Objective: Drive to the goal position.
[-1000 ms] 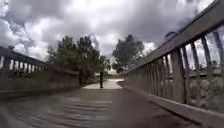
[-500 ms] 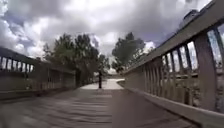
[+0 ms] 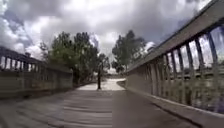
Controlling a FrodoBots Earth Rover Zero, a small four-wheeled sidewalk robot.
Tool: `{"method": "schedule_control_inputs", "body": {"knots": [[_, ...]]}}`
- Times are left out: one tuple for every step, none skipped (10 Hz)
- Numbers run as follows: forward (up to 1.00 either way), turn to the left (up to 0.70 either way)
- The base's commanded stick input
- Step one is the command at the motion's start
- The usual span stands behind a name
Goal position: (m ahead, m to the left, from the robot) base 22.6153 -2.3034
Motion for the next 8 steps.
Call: {"method": "schedule_control_inputs", "body": {"knots": [[0.85,0.0],[0.85,0.0],[0.85,0.0],[0.85,0.0],[0.85,0.0],[0.85,0.0],[0.85,0.0],[0.85,0.0]]}}
